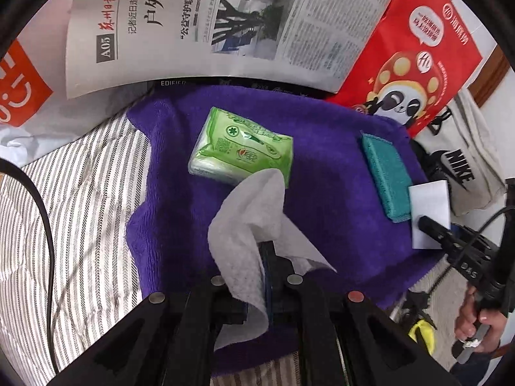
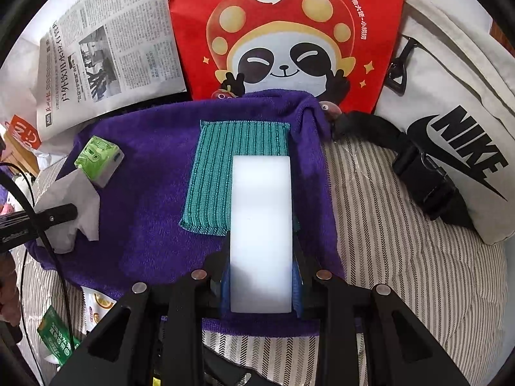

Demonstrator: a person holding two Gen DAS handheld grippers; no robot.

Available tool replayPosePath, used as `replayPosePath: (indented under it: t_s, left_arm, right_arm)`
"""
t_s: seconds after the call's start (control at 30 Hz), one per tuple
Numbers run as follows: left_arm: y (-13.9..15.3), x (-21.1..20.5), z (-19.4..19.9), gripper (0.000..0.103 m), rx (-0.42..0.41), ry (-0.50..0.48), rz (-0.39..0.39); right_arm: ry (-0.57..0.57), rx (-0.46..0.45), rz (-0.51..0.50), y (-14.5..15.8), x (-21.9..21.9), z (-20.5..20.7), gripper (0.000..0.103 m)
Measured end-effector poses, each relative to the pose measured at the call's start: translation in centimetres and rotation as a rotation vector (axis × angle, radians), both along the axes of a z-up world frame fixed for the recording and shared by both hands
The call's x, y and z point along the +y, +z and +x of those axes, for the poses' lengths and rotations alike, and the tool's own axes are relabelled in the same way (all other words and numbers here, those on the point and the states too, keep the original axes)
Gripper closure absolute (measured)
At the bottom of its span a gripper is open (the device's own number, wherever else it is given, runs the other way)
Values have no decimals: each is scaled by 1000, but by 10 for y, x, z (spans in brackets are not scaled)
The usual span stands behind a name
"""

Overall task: Organize soft objects
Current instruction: 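Carry the sponge onto the teal cloth with the right tool while left carries tissue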

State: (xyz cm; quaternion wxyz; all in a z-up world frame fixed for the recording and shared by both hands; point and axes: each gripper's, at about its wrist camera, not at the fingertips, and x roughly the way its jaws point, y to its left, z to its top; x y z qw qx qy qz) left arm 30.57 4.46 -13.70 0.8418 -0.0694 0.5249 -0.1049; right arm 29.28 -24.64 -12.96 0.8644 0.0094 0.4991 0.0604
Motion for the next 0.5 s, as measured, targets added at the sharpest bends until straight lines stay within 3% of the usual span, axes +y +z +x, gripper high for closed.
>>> replayPosePath:
  t_s: [0.1,0.43,0.5]
  left_arm:
    - [-5,-3,5,95,5,7,34]
    - [-7,-2,2,94,-11,-5,27]
    - [-6,-2,2,91,-2,-12,26]
  right_arm:
    - [3,-1,1,0,0,1,74]
    - [14,11,-4,-6,3,2,73]
    - [16,15,-7,-6,3,2,67]
